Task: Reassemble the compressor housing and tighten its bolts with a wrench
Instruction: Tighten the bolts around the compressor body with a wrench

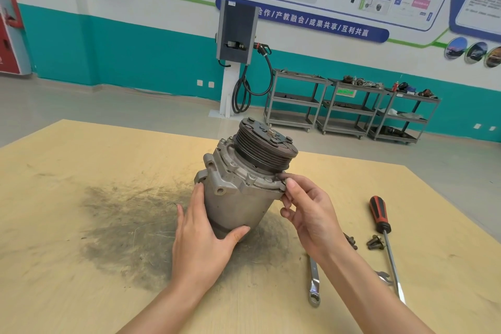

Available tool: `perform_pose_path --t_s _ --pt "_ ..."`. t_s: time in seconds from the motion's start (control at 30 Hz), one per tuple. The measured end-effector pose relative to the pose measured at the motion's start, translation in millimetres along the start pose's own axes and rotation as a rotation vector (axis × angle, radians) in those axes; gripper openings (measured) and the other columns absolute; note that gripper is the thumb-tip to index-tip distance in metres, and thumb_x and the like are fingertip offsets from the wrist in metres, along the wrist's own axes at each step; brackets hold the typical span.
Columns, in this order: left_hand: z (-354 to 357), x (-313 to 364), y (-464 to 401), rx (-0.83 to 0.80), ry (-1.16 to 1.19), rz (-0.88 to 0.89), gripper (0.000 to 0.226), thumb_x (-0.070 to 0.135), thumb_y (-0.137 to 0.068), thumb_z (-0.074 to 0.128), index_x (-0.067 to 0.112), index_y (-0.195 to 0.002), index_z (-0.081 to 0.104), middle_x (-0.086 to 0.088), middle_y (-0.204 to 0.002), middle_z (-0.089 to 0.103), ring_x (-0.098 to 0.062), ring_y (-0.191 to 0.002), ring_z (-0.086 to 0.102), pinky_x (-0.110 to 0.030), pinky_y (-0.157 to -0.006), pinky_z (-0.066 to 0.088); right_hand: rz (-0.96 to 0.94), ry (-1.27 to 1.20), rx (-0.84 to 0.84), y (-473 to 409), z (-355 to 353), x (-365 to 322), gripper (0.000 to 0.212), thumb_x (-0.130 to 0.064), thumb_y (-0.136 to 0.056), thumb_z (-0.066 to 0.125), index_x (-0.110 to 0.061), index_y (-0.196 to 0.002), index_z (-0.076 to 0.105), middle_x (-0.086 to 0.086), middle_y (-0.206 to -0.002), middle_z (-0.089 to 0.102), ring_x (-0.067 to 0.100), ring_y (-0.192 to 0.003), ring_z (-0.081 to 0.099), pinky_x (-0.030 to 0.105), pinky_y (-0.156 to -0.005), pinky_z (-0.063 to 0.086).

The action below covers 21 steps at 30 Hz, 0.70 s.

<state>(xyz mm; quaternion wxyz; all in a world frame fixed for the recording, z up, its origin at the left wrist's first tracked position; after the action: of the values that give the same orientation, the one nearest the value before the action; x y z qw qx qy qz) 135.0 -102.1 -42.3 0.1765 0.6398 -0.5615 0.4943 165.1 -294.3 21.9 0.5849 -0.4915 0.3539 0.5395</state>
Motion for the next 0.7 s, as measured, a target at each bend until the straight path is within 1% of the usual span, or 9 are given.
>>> perform_pose_path --t_s 0.1,0.17,0.23,0.33,0.43,0.53,0.6,0.7 --pt "-0.1 -0.2 -0.1 0.004 -0.002 0.001 0.117 0.061 -0.064 0.078 0.032 -0.155 0.009 0.011 -0.162 0.022 -0.031 -0.152 0.003 -0.051 -0.118 0.022 0.024 0.009 0.053 -1.9 2.8 -0.5 0.022 -0.024 -0.071 0.072 -0.012 -0.085 0.060 -0.001 -0.073 0.059 0.007 -0.057 0.048 0.021 -0.049 0.040" --pt "0.0 -0.4 0.0 0.006 -0.005 -0.002 0.118 0.061 -0.064 0.078 0.032 -0.155 0.009 0.011 -0.162 0.022 -0.031 -0.152 0.002 -0.050 -0.118 0.022 0.035 0.024 0.088 -3.1 2.5 -0.6 0.026 -0.024 -0.069 0.076 -0.014 -0.083 0.057 0.001 -0.071 0.058 0.008 -0.055 0.047 0.021 -0.049 0.039" --pt "0.2 -0.4 0.1 0.003 -0.007 -0.002 0.118 0.062 -0.064 0.077 0.032 -0.155 0.009 0.011 -0.162 0.021 -0.030 -0.152 0.002 -0.051 -0.117 0.023 0.027 0.027 0.077 -2.8 1.3 -0.3 0.026 -0.026 -0.070 0.076 -0.014 -0.086 0.060 0.000 -0.071 0.058 0.009 -0.056 0.046 0.021 -0.050 0.040" --pt "0.0 -0.3 0.3 0.000 -0.009 0.001 0.118 0.063 -0.065 0.077 0.031 -0.156 0.008 0.012 -0.162 0.020 -0.030 -0.152 0.002 -0.050 -0.117 0.023 0.005 -0.015 0.006 -1.1 0.1 1.1 0.019 -0.027 -0.079 0.067 -0.016 -0.093 0.071 -0.003 -0.068 0.054 0.008 -0.060 0.047 0.022 -0.052 0.041" --pt "0.0 -0.8 0.2 0.001 -0.010 -0.001 0.118 0.062 -0.065 0.077 0.031 -0.156 0.008 0.012 -0.162 0.020 -0.029 -0.152 0.002 -0.049 -0.117 0.023 -0.002 -0.026 -0.012 -0.7 -0.2 1.3 0.018 -0.025 -0.080 0.064 -0.015 -0.091 0.074 -0.004 -0.067 0.053 0.007 -0.061 0.047 0.021 -0.052 0.040" --pt "0.3 -0.5 0.1 0.003 -0.012 -0.001 0.118 0.061 -0.065 0.078 0.030 -0.156 0.009 0.011 -0.162 0.020 -0.030 -0.152 0.002 -0.048 -0.118 0.021 0.012 -0.008 0.029 -1.8 1.7 -0.2 0.019 -0.025 -0.074 0.069 -0.012 -0.087 0.064 -0.004 -0.071 0.058 0.006 -0.058 0.047 0.020 -0.050 0.041" --pt "0.2 -0.3 -0.1 0.007 -0.010 0.000 0.118 0.060 -0.065 0.078 0.030 -0.156 0.009 0.011 -0.162 0.021 -0.030 -0.152 0.003 -0.049 -0.119 0.021 0.025 0.011 0.068 -2.8 2.4 -1.0 0.023 -0.025 -0.070 0.073 -0.013 -0.082 0.057 -0.002 -0.070 0.058 0.007 -0.056 0.047 0.020 -0.048 0.041" --pt "0.3 -0.4 -0.2 0.006 -0.011 0.000 0.118 0.061 -0.065 0.078 0.031 -0.156 0.009 0.011 -0.162 0.021 -0.030 -0.152 0.003 -0.048 -0.118 0.021 0.023 0.032 0.077 -2.7 1.0 -1.7 0.026 -0.027 -0.070 0.075 -0.013 -0.084 0.057 -0.001 -0.069 0.058 0.009 -0.056 0.046 0.021 -0.049 0.040"
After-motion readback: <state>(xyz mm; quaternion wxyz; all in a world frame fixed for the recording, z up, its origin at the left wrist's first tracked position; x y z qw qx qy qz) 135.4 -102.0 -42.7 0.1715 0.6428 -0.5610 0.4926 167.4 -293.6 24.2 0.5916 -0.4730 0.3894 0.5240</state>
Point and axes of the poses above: each hand's wrist, its own y-axis away from the middle knuckle, its own z-axis out of the palm, x = y × z, the point moved 6 cm from there along -y, towards the middle knuckle
